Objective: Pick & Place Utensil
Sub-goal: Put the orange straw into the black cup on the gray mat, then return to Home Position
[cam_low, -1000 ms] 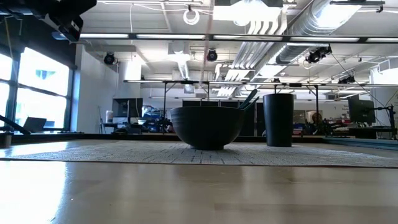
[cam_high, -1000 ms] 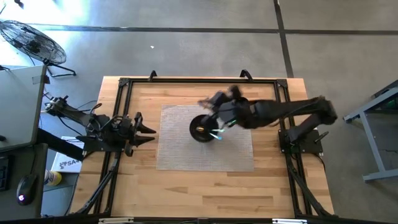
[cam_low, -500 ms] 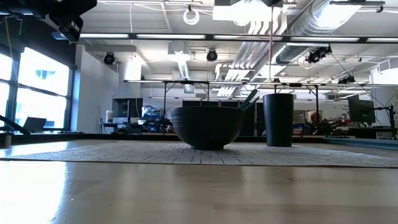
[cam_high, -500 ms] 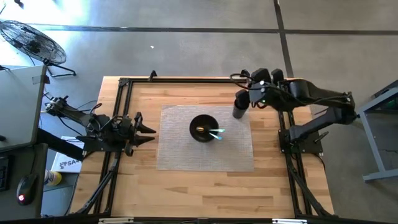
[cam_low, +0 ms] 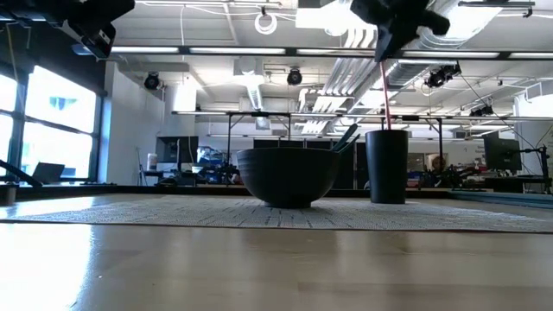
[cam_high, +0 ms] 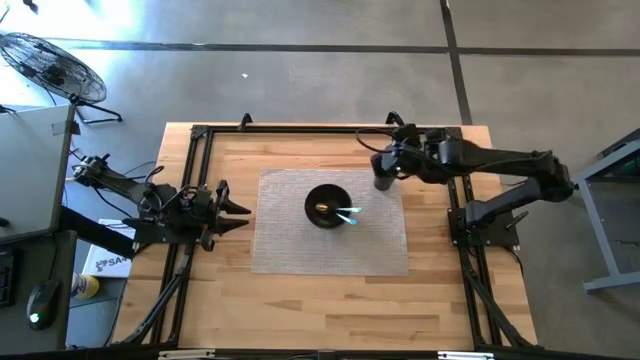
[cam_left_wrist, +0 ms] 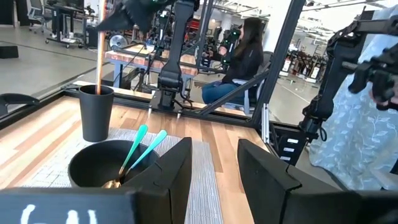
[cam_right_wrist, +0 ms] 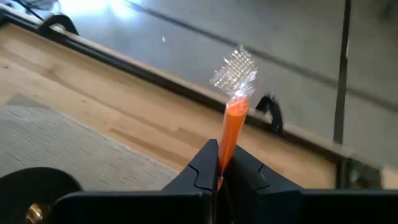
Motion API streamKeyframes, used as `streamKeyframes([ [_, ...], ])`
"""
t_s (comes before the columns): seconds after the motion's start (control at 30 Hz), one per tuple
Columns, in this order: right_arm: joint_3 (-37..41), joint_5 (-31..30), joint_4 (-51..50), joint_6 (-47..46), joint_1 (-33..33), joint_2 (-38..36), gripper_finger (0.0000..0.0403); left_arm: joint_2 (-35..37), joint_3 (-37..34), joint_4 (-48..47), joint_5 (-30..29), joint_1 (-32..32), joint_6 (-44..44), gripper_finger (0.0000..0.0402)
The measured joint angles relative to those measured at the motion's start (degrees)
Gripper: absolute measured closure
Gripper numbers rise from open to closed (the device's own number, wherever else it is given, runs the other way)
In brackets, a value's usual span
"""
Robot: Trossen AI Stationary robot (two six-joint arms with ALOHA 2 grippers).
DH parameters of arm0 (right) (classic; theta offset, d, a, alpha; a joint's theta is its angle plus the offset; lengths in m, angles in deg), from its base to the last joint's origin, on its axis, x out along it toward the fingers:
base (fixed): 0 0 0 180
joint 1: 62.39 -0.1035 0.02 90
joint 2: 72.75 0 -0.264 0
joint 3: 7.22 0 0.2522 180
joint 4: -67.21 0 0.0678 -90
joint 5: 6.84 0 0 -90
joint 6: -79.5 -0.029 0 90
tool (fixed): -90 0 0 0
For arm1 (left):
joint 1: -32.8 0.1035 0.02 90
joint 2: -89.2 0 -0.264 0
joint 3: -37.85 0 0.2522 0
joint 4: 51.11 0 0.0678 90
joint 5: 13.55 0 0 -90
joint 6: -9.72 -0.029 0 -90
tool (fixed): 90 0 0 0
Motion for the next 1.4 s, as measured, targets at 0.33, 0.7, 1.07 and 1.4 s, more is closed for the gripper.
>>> streamKeyframes([
  [0.33,3.98,7.42,1.99,1.43,3.53,-0.2,0.0319,-0.03,-0.02,-0.42,0.02,0.01,0.0,0.0273],
  [0.7,-0.62,5.0,5.3,13.64,-0.16,-5.59,0.0253,-0.01,-0.02,-0.38,-0.3,0.0,-3.2,0.0273],
  [1.07,14.45,2.89,24.11,20.8,-16.22,-17.38,0.029,0.13,-3.06,4.36,-0.81,0.02,-10.03,0.0273],
  [1.4,37.41,15.19,59.91,34.89,-21.35,-24.54,0.0297,0.14,-7.15,10.34,-4.79,0.16,-16.59,0.0273],
])
